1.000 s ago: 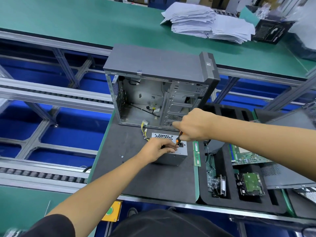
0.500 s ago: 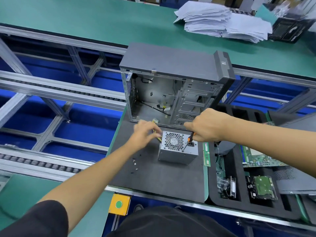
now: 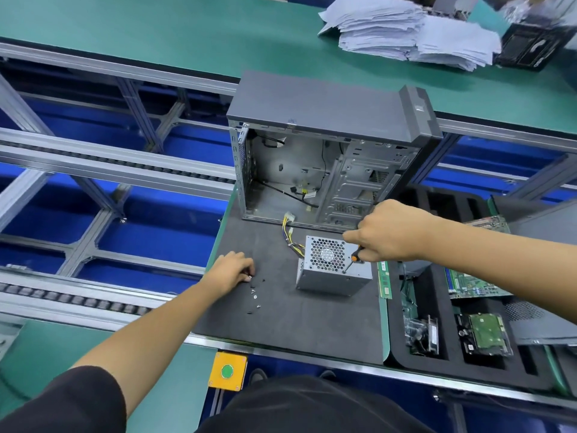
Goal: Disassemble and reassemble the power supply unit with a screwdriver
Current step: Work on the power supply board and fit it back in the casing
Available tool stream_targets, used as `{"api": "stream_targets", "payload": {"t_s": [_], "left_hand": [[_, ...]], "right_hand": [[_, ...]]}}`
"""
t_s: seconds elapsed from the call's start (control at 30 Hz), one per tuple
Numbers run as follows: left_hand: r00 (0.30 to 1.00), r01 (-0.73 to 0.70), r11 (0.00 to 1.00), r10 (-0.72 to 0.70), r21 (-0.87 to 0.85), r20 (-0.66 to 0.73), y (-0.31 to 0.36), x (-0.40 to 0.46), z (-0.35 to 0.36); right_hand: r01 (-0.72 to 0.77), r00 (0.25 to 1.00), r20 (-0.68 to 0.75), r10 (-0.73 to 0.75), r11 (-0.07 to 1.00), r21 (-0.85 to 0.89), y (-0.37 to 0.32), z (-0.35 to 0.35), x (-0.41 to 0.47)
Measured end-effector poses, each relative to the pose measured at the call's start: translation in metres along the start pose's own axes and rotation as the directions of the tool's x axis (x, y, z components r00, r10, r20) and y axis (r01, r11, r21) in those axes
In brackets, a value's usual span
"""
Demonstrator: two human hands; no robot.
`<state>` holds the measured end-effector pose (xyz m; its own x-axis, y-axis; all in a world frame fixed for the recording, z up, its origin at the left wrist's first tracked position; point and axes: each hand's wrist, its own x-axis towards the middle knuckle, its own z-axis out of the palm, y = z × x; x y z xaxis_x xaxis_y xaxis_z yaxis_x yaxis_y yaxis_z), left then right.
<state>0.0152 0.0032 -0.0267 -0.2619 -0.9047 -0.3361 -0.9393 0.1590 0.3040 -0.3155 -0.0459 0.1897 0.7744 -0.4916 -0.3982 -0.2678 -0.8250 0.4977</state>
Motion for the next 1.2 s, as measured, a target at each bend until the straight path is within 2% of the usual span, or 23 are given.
{"api": "stream_targets", "payload": {"t_s": [0.1,0.2,0.4,0.5,0.7,0.9,1.0,1.2], "left_hand": [[1.000,-0.018,1.000,0.018,0.004,0.006,-0.001,0.003,-0.001],[0.998,-0.056,0.998,0.056,0.022,0.002,-0.004,0.001,0.002],[0.991,-0.105,0.991,0.097,-0.087,-0.095,0.003,-0.001,0.010],[0.987,-0.135,0.983,0.123,-0.124,-0.101,0.012,0.002,0.010],[0.994,-0.101,0.976,0.091,-0.192,-0.062,0.007,0.004,0.013],[0.988,-0.147,0.945,0.126,-0.293,-0.087,0.001,-0.002,0.014],[0.984,-0.165,0.950,0.142,-0.265,-0.105,-0.007,-0.009,0.015],[0.990,-0.138,0.972,0.141,-0.191,0.003,-0.014,-0.013,0.023]], "right_hand": [[-0.061,0.998,0.032,0.062,0.998,-0.028,-0.003,-0.003,0.004],[-0.057,0.997,0.055,0.058,0.998,-0.020,-0.003,-0.005,0.005],[-0.021,1.000,0.018,0.019,0.995,0.101,0.003,-0.010,0.001],[-0.025,0.999,0.032,0.021,0.990,0.135,-0.001,-0.010,0.001],[0.021,0.999,0.033,-0.031,0.965,0.262,-0.003,-0.006,0.004],[0.047,0.999,0.004,-0.050,0.966,0.252,0.005,-0.005,0.005],[0.049,0.999,-0.034,-0.041,0.968,0.245,0.011,-0.006,0.003],[0.036,0.999,-0.048,-0.026,0.976,0.216,0.016,-0.003,0.003]]}}
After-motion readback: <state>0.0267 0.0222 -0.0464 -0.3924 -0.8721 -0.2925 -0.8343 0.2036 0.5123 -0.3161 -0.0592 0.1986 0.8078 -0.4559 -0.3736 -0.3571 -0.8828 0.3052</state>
